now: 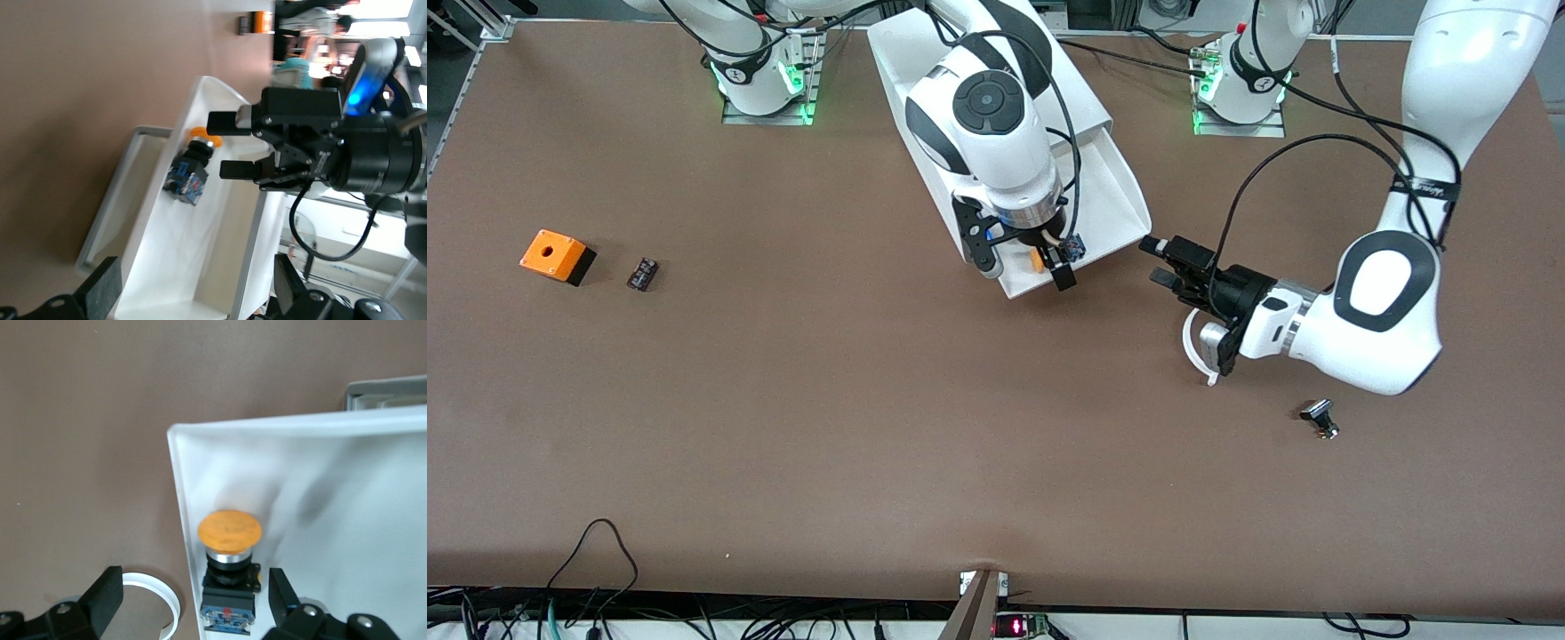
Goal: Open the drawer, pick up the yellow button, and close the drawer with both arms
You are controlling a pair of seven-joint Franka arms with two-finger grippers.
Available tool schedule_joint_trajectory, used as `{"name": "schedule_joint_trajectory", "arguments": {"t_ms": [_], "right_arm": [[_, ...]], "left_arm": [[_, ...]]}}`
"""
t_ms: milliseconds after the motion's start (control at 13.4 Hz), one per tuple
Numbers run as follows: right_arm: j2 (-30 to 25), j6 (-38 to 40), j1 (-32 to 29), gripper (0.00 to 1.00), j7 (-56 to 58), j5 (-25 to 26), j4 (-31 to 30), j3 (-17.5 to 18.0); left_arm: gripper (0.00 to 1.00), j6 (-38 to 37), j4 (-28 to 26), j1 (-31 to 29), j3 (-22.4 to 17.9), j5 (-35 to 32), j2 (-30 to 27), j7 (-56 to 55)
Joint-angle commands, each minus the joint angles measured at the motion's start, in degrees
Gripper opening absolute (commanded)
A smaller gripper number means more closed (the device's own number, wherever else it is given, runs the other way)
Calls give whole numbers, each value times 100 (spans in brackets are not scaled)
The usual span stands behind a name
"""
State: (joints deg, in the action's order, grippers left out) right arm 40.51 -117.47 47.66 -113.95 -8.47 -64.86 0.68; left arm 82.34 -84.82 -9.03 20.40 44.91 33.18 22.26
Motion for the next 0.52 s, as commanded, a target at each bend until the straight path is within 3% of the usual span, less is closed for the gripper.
{"name": "schedule_joint_trajectory", "arguments": {"t_ms": [0,150,374,449], "right_arm": [[176,14,138,97,-241,-5,220,-50],[211,22,182,92,-259,-23,211,-41],[229,22,218,65,-259,-49,202,-33],[229,22,252,58,-259,-49,202,-33]], "left_arm": [[100,-25,316,111,78,-981,-119,-878],[100,46,501,531,78,-2042,-241,-1528],[100,37,660,1182,113,-4667,-338,-1751],[100,28,834,1315,114,-5189,-330,-1751]]}}
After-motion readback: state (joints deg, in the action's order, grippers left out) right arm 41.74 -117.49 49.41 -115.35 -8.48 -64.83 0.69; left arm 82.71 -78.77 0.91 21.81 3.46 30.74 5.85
